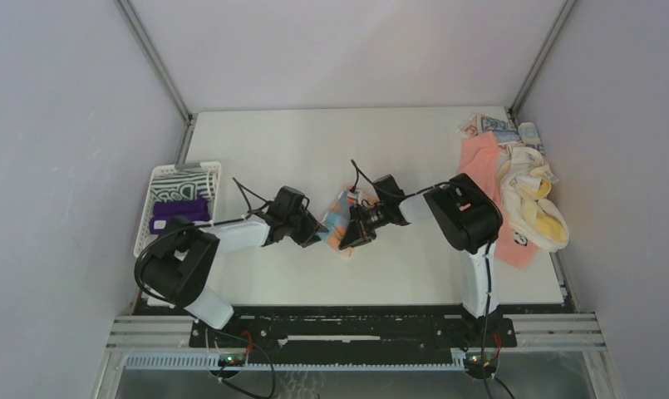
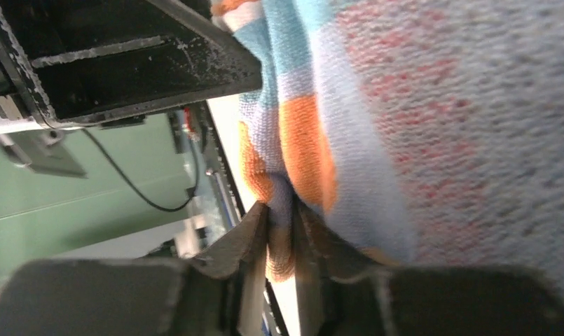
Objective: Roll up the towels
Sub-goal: Roll the towel at the center of the board.
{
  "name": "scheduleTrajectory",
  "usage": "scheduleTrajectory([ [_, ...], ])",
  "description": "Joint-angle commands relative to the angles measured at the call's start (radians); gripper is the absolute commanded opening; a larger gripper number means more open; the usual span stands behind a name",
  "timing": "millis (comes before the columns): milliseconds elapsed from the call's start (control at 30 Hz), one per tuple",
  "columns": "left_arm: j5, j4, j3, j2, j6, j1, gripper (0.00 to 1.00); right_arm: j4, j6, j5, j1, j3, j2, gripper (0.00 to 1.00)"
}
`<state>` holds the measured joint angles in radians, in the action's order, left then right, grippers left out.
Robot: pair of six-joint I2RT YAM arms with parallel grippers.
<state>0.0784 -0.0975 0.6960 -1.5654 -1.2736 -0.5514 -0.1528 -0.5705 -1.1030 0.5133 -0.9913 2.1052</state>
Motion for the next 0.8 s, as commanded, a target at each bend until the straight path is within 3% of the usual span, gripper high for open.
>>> scheduleTrajectory([
  [0,-0.034,-0.055,-0.028,-0.082,0.024,-0.008,0.43,0.158,0.178,0.223,0.03,0.003,-0.15,0.23],
  [167,-0.037,-0.053,-0.045,-0.098,0.028,-0.009,0.43,0.318,0.345,0.528,0.118,0.003,-0.387,0.4],
  [300,-0.033,-0.055,-0.039,-0.105,0.036,-0.008,0.43,0.395,0.497,0.871,0.261,0.005,-0.503,0.5],
  [433,-0.03,-0.066,-0.027,-0.113,0.046,-0.008,0.43,0.4,0.615,1.186,0.424,0.006,-0.509,0.53],
  [767,-0.028,-0.075,-0.024,-0.11,0.052,-0.008,0.44,0.346,0.733,1.569,0.623,0.009,-0.406,0.55],
])
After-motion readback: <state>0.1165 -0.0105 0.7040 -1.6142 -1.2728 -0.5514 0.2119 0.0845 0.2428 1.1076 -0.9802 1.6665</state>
